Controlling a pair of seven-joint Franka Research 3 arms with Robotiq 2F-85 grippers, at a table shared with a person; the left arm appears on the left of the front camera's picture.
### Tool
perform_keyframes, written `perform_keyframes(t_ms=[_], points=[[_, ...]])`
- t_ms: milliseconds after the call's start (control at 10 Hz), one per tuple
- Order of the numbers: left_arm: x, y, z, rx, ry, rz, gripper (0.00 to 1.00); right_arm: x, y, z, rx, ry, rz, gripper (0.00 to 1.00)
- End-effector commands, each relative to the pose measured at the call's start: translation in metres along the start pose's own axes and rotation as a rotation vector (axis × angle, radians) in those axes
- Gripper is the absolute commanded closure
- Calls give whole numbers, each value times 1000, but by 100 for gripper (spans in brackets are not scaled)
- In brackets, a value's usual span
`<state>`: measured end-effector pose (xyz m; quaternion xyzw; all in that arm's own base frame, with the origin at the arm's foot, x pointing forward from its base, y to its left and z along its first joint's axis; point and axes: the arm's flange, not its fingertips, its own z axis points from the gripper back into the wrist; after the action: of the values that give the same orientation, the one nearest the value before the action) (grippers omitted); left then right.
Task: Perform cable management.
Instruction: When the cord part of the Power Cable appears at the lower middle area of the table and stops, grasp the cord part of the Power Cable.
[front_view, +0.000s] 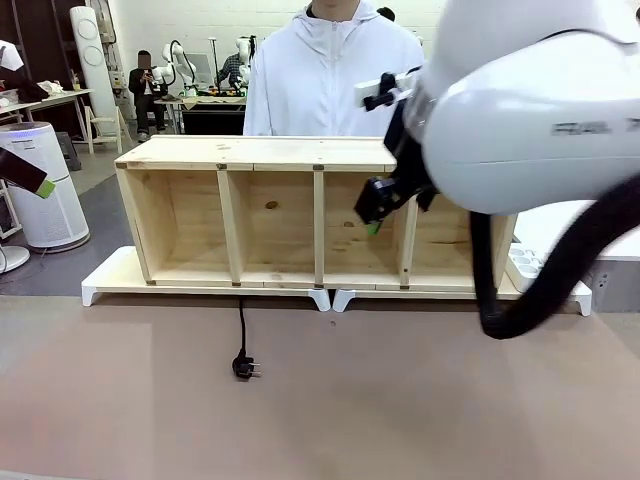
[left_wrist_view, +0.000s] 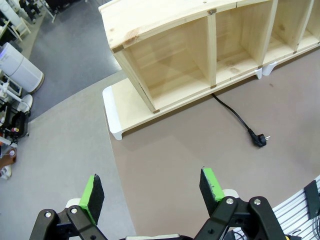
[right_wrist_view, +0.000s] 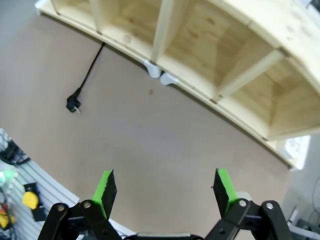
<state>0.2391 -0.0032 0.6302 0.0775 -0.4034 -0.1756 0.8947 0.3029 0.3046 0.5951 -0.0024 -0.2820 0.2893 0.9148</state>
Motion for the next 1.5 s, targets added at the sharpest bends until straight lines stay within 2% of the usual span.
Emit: perform_keyframes(t_ms=[0, 300, 500, 700, 1000, 1200, 1400], points=[[2, 0, -1, 4, -4, 0, 0, 27, 25, -25, -10, 30, -38, 0], [2, 0, -1, 4, -4, 0, 0, 47, 72, -61, -33, 80, -73, 0], [2, 0, -1, 4, -4, 0, 0, 54, 100, -92, -7, 120, -28, 0], [2, 0, -1, 4, -4, 0, 0, 65, 116, -116, 38, 147, -30, 0], [2, 0, -1, 4, -4, 0, 0, 74, 139, -147, 32, 144, -58, 0], [2, 0, -1, 4, -4, 0, 0, 70, 157, -176, 8, 204, -24, 0], [2, 0, -1, 4, -4, 0, 0, 75, 162, -188, -24, 228, -20, 0]])
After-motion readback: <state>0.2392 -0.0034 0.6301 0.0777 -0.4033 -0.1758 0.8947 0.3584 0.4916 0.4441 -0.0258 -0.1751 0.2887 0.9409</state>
